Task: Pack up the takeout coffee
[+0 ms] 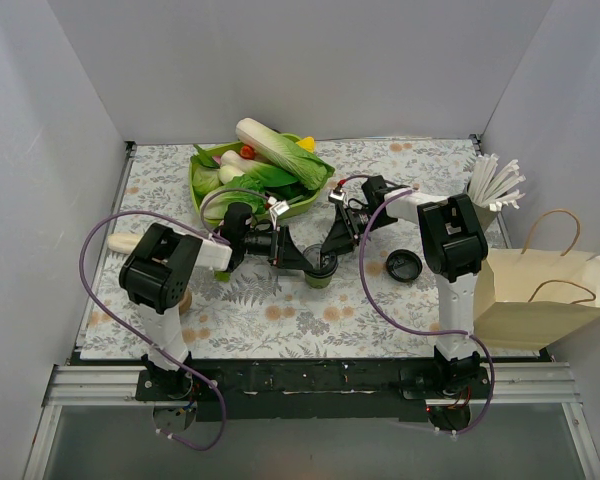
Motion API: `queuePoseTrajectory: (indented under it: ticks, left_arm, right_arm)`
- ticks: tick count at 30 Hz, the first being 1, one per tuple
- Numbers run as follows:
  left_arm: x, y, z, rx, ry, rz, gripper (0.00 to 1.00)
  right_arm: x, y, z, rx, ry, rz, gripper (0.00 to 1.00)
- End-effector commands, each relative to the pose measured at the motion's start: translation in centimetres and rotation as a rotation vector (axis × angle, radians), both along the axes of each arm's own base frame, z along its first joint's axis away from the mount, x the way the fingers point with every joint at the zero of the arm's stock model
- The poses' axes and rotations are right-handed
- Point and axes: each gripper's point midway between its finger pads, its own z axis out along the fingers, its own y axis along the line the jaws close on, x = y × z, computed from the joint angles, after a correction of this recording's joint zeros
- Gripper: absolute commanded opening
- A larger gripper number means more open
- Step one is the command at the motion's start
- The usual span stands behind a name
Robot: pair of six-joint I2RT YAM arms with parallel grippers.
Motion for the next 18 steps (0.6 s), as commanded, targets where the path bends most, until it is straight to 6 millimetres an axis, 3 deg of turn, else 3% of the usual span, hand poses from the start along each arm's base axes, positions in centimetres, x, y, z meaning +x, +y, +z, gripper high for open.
queuePoseTrajectory:
  ticks: [1,8,18]
  left_arm:
    - [0.8,1.9,-8.3,0.259,0.056,0.169,0.86]
    - [2.5,0.4,-1.6,0.157,-0.028,0.143,0.88]
    - [2.9,0.3,2.6,0.14,-0.068,0.139,0.91]
  right_arm:
    - [-1.0,0.7,-2.4,-0.086,-0.091,0.052,0.75]
    - [0.0,1.1,0.4,-0.052,-0.152,0.047,0.76]
    - [0.5,0.4,2.2,-0.061,-0.226,0.039,0.81]
